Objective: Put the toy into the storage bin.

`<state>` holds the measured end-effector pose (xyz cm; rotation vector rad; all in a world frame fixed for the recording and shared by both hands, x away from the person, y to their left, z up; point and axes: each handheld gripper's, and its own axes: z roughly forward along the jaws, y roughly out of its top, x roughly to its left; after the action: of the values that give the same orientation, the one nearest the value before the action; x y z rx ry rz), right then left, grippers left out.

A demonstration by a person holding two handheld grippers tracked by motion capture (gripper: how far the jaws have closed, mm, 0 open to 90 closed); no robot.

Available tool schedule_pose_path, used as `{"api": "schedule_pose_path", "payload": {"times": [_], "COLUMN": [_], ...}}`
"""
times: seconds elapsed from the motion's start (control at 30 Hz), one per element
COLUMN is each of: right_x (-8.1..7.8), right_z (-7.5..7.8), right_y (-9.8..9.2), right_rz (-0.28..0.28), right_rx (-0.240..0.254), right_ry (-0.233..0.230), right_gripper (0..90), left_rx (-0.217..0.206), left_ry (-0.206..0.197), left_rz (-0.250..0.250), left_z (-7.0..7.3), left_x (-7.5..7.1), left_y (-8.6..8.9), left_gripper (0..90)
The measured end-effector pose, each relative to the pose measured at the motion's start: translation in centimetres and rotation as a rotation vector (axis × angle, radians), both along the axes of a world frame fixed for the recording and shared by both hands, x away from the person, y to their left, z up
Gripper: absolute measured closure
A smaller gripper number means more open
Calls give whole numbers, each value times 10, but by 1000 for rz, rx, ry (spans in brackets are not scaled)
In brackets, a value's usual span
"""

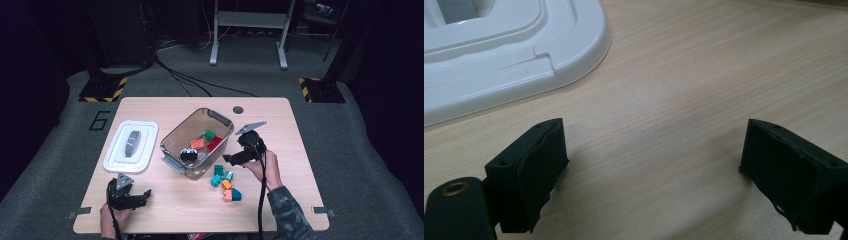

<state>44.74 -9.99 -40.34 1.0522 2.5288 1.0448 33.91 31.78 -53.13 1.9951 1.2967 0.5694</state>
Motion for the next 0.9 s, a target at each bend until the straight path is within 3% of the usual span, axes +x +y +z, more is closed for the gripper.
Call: {"api": "schedule_pose_path", "payload": {"times": [0.17,0.43,0.53,0.73,0.9], "right_x": [-14,-39,-50,-60,-61], "right_z": [-19,-53,-65,-83,-88], "right_y": [-3,-13,-16,-20,-22], "right_rz": [7,-15,-17,-26,-30], "right_rx": [-5,-2,-29,-41,-32], "right_ry": [30,86,104,131,149], "right_gripper": [34,33,43,68,79], "left_rx": [-1,-3,-7,-5,5], "left_ry": [-2,-5,-6,-7,-2], "left_rz": [2,3,6,5,-3], "left_z": [0,0,0,0,0], "left_x": [0,0,0,0,0], "left_y": [0,0,0,0,0], "left_gripper": [111,111,111,111,111]}}
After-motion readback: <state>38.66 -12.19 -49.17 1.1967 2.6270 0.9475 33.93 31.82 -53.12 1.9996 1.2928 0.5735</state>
